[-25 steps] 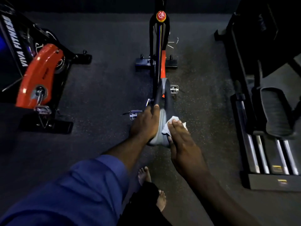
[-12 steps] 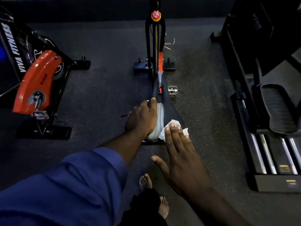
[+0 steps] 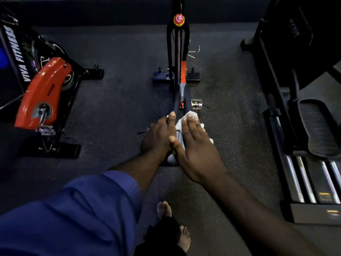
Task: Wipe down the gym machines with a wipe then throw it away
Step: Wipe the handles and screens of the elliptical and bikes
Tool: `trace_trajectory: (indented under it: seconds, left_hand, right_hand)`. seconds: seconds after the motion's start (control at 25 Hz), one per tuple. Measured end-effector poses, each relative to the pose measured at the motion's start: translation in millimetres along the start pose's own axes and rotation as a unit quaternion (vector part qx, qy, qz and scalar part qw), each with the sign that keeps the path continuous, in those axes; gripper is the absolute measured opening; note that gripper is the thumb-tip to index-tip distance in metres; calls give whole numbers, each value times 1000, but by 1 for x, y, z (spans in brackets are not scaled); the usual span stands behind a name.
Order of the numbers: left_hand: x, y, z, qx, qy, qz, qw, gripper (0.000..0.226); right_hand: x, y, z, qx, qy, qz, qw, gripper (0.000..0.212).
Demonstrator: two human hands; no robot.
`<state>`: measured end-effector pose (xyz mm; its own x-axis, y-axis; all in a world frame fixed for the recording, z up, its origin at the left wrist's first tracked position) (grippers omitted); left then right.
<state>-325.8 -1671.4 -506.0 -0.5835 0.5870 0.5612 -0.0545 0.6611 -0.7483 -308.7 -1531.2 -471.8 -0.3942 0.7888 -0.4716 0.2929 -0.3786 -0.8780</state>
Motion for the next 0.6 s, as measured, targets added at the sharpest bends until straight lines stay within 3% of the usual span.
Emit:
trace_trajectory:
  seconds: [0.28, 0.6]
  left_hand:
    - [2, -1, -2, -5, 5, -10, 1000, 75]
    - [8, -5, -7, 20, 11, 5, 1000, 68]
  right_hand:
    - [-1, -4, 16, -7, 31, 17, 999, 104]
    - [-16, 7, -100, -36, 30, -43, 998, 101]
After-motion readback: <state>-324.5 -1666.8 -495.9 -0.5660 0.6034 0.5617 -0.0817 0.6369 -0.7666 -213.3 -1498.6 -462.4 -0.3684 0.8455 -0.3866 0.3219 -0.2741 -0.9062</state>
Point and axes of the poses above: each hand's wrist, its own z-axis towards the middle knuckle, its own y-axis out of the palm, x = y × z, the point moved 7 cm from there along z, towards the middle knuckle
